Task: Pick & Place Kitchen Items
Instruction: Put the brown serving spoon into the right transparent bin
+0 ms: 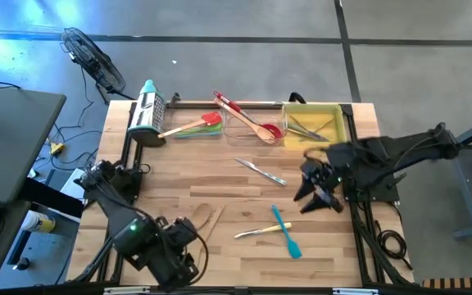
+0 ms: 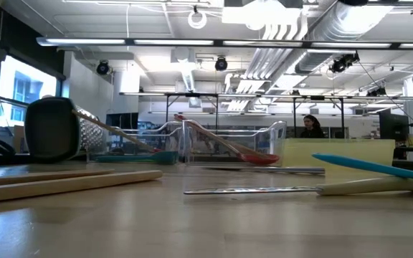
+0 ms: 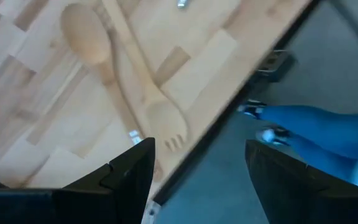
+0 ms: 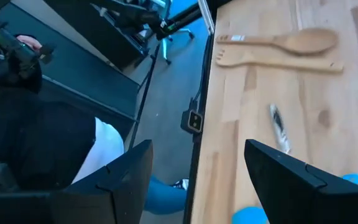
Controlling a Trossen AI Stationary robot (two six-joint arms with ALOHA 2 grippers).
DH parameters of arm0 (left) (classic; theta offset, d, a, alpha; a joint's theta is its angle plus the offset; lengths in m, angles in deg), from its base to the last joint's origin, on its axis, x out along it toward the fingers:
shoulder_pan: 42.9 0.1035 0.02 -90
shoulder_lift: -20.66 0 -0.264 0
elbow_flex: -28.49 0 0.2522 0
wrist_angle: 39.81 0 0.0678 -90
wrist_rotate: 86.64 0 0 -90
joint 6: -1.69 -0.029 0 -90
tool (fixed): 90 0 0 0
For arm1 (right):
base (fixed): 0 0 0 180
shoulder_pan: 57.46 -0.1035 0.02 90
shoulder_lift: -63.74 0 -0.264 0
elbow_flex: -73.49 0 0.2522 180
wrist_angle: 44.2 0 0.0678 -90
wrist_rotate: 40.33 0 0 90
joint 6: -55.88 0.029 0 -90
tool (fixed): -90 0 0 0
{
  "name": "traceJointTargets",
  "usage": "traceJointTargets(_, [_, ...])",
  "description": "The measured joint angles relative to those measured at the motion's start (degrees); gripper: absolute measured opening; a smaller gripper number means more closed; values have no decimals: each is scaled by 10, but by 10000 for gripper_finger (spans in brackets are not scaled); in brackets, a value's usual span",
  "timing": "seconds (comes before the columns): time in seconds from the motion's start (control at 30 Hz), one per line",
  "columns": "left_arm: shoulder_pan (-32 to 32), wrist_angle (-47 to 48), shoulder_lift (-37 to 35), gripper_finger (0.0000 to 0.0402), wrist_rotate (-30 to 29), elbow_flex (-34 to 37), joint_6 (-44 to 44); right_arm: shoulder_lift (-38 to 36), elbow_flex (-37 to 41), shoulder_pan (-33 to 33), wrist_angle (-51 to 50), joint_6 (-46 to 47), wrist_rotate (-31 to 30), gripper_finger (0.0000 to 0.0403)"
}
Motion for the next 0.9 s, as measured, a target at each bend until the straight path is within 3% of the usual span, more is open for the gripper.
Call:
traceJointTargets(0.1, [1, -1, 4, 244, -6, 28, -5, 1, 0, -82, 1, 44, -80, 247])
traceJointTargets(0.27, [12, -1, 2, 244, 46, 101, -41, 14, 0, -210, 2, 93, -219, 247])
traceJointTargets(0.43, [15, 1, 0, 244, 50, 188, -77, 37, 0, -298, 30, 126, -320, 247])
traceJointTargets(0.6, [39, -41, 1, 244, 67, 258, -81, 64, 0, -334, 80, 134, -348, 247])
traceJointTargets(0.9, [89, -165, 0, 244, 97, 366, -136, 90, 0, -337, 112, 133, -347, 247])
